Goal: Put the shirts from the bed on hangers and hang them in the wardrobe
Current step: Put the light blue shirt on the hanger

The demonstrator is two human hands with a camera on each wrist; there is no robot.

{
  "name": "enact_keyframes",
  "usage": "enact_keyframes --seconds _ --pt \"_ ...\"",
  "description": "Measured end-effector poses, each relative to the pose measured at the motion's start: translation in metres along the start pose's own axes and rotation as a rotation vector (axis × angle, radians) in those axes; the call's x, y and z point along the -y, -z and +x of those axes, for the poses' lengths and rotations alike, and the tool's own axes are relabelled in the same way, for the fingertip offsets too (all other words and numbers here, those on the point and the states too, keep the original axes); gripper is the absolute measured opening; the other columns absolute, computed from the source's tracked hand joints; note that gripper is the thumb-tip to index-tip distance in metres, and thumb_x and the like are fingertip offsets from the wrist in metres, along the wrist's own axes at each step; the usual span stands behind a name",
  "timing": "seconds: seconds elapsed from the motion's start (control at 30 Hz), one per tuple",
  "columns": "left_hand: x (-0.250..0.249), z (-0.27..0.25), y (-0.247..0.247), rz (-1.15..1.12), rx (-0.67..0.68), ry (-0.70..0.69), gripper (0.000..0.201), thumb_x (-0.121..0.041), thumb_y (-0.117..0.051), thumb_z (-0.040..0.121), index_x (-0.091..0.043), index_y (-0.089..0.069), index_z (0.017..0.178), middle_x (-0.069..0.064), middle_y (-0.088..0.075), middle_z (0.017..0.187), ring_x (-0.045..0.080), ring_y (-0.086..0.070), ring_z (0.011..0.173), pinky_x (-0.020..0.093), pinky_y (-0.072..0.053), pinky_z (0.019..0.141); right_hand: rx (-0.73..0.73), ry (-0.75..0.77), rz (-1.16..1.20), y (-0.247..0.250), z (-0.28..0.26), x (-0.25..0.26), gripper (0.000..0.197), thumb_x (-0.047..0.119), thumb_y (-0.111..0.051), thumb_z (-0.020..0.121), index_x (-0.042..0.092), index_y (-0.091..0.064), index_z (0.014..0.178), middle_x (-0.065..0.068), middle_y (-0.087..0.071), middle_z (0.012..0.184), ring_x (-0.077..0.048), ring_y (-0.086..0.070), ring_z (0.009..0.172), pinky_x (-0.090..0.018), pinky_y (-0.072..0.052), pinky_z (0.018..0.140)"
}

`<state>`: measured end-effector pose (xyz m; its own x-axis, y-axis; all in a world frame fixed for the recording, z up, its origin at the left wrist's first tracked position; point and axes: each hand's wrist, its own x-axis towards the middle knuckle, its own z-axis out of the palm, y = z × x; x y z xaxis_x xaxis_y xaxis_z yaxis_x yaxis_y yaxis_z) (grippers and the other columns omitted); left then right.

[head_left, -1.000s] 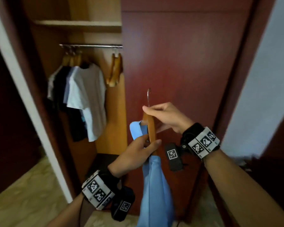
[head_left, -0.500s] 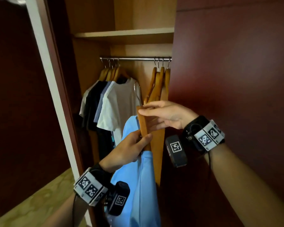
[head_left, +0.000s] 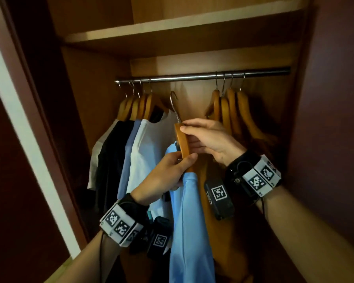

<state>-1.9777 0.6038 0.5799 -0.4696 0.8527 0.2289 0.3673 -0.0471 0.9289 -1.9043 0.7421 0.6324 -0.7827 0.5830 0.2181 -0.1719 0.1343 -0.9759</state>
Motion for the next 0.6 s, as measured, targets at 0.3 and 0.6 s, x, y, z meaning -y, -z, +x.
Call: enact_keyframes --seconds 0.3,0.6 --pt "0.021 0.094 0.064 0.084 -0.062 -0.118 0.045 -0.047 -0.057 0.102 -0.004 -0.063 0.112 0.008 -0.056 0.08 0.015 -0.055 0.069 0.026 -0.042 0.061 -0.246 0.053 0.018 -0.026 0.096 0.003 0.032 0.022 -0.077 0.096 0.021 -0.07 0.128 -0.011 -0.078 0.108 -0.026 -0.078 0.098 -0.037 -0.066 0.075" --pt "0.035 0.124 0.098 0.364 -0.129 -0.098 0.039 -0.061 -0.064 0.092 -0.027 -0.056 0.109 -0.007 -0.065 0.1 0.002 -0.062 0.09 0.025 -0.05 0.077 -0.363 0.068 -0.024 -0.027 0.186 0.014 0.025 0.022 -0.075 0.098 0.02 -0.068 0.122 0.002 -0.072 0.097 -0.017 -0.071 0.088 -0.03 -0.058 0.063"
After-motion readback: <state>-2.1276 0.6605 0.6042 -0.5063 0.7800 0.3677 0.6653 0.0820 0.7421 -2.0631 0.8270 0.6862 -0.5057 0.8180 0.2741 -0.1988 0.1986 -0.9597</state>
